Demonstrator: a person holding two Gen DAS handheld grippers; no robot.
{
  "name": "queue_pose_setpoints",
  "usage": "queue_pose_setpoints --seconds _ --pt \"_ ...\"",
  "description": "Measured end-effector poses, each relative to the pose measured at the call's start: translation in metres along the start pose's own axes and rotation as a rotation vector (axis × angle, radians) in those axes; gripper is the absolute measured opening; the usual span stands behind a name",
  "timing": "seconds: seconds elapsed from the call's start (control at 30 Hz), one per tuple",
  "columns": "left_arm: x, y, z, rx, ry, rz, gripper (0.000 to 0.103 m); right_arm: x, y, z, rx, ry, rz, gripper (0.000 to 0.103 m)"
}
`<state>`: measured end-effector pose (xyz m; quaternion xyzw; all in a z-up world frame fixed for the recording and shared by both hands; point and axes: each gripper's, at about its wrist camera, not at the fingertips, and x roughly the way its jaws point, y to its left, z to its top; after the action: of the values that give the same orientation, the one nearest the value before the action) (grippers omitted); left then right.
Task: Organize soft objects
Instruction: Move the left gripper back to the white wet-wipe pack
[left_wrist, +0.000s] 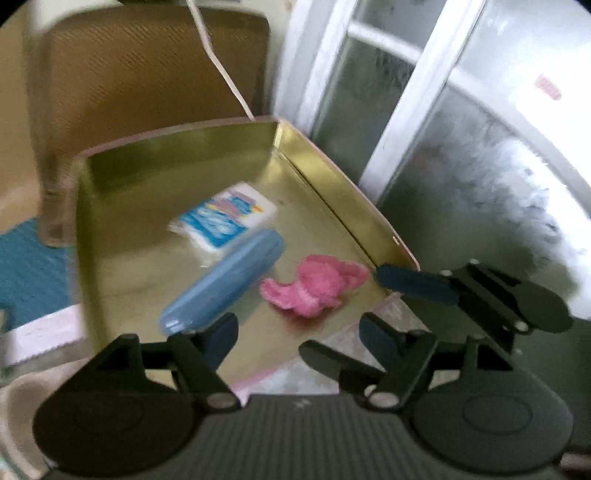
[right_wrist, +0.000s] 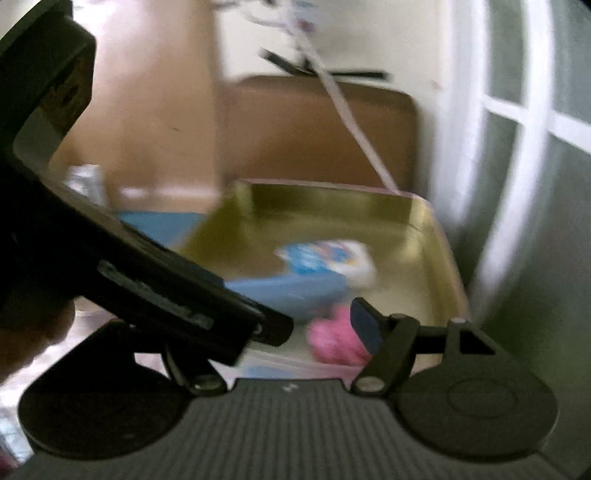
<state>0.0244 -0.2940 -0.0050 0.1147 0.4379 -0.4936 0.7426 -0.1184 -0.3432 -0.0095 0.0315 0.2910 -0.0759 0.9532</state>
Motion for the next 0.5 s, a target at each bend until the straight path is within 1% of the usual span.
queue_pose_setpoints --seconds 0.07,0.1,0.17,0.2,0.23,0.27,0.33,0.43,0.5 --pt "-0.019 0.014 -0.011 -0.035 -0.029 0.026 0.076 0.01 0.014 0.005 -0.035 0.016 0.077 0.075" --pt "-0.032 0.026 -0.02 -0.067 -0.044 0.055 0.076 0.015 0.024 0.008 -0.052 0.029 0.129 0.074" --pt "-0.058 0.052 -0.042 -0.137 -0.07 0.149 0.077 0.025 0.043 0.014 -0.083 0.054 0.221 0.073" --pt "-0.071 0.067 -0.055 -0.185 -0.077 0.217 0.077 0.029 0.053 0.016 -0.107 0.064 0.266 0.073" --pt "-0.081 0.078 -0.065 -0.222 -0.073 0.28 0.076 0.033 0.066 0.017 -0.139 0.066 0.307 0.07" --pt "-0.09 0.089 -0.075 -0.255 -0.058 0.348 0.076 0.035 0.077 0.017 -0.162 0.063 0.333 0.069" --pt "-0.109 0.111 -0.1 -0.315 -0.036 0.461 0.076 0.044 0.097 0.021 -0.185 0.075 0.389 0.068" --pt "-0.124 0.14 -0.135 -0.387 0.032 0.591 0.075 0.061 0.125 0.03 -0.195 0.104 0.454 0.068" --pt "-0.131 0.154 -0.155 -0.421 0.069 0.648 0.074 0.07 0.147 0.035 -0.206 0.125 0.494 0.068"
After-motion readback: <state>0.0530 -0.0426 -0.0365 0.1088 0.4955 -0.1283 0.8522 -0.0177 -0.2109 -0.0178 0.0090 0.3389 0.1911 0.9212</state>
